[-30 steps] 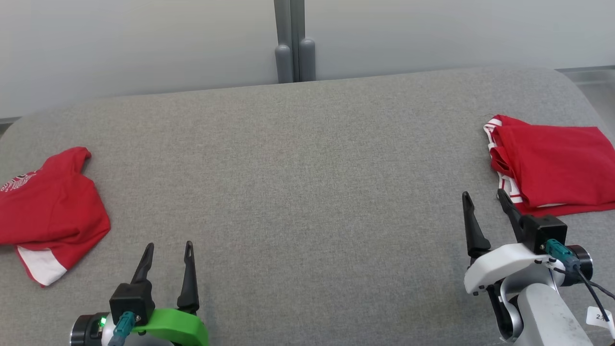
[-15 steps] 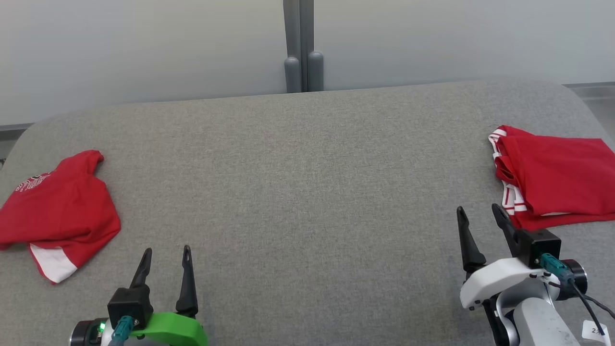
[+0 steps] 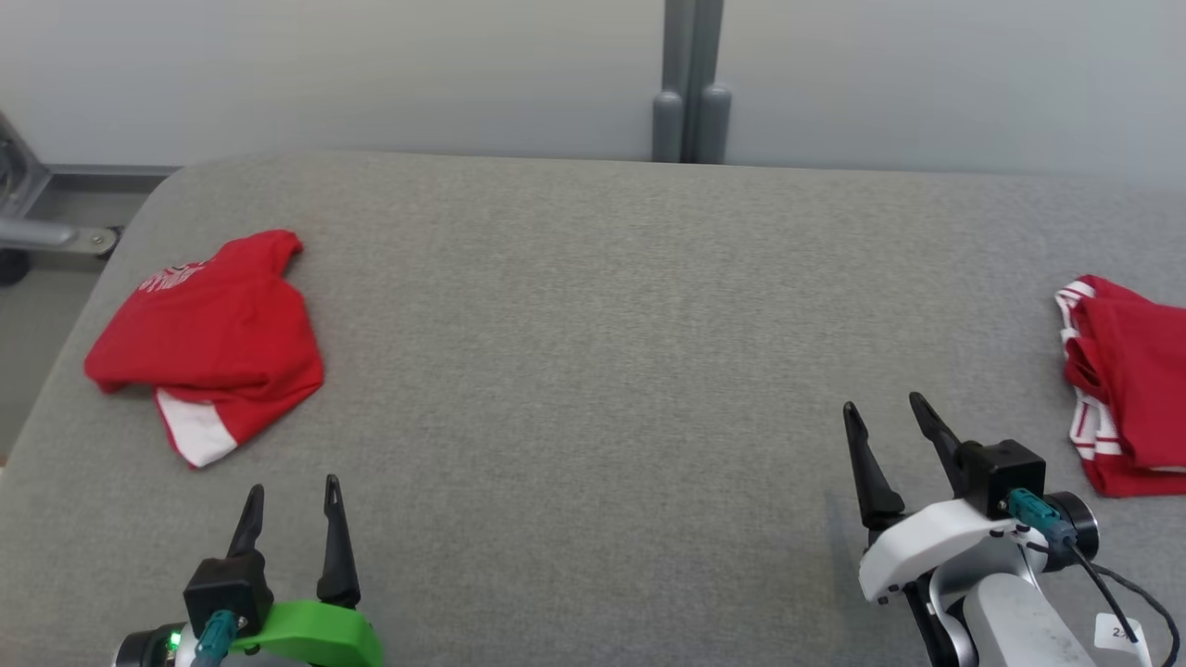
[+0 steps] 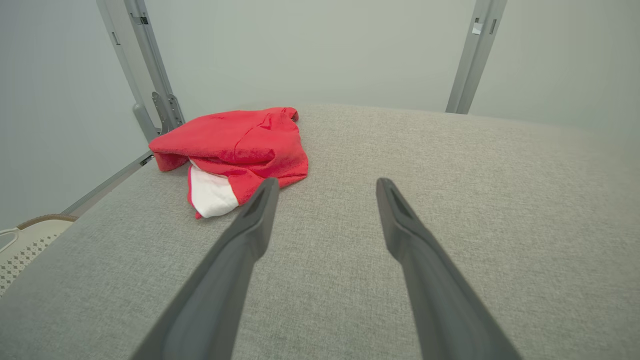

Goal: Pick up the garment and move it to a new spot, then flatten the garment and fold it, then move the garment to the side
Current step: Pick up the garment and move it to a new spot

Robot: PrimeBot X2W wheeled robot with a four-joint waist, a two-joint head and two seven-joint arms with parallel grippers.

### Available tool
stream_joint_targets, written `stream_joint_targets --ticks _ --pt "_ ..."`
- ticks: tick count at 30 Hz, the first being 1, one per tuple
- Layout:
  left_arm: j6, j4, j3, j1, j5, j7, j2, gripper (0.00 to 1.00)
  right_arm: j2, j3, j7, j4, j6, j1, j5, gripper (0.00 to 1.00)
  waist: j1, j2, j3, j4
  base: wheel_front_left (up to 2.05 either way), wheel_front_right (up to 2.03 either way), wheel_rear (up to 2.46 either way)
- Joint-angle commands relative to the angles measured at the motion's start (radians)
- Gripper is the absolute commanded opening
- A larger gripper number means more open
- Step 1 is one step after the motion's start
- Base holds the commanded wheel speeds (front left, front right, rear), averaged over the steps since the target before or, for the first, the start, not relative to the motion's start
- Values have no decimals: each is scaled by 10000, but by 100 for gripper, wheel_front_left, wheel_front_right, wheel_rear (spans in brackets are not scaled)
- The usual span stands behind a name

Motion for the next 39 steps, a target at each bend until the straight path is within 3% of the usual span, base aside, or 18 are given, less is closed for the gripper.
stream_joint_targets --ticks 1,10,19,29,37,39 --pt "75 22 104 15 -12 4 29 100 -27 75 -22 -111 -17 -151 7 100 0 0 341 1123 0 0 0" --pt "326 39 598 207 -216 4 21 100 -24 807 -22 -8 -17 -507 148 100 0 0 718 2890 0 0 0" --pt "454 54 796 363 -677 4 23 100 -108 1403 -22 168 -17 -729 242 100 0 0 802 3843 0 0 0" --pt "88 426 689 95 -1449 4 24 100 -350 1524 -22 219 -17 -886 308 100 0 0 1139 3544 0 0 0" --pt "-492 1337 940 -1150 -1582 4 24 100 -672 1555 -22 92 -17 -1118 144 100 0 0 1834 2876 0 0 0" --pt "-848 1731 1040 -1702 -1654 4 24 100 -836 1577 -22 15 -17 -1231 98 100 0 0 2093 2655 0 0 0"
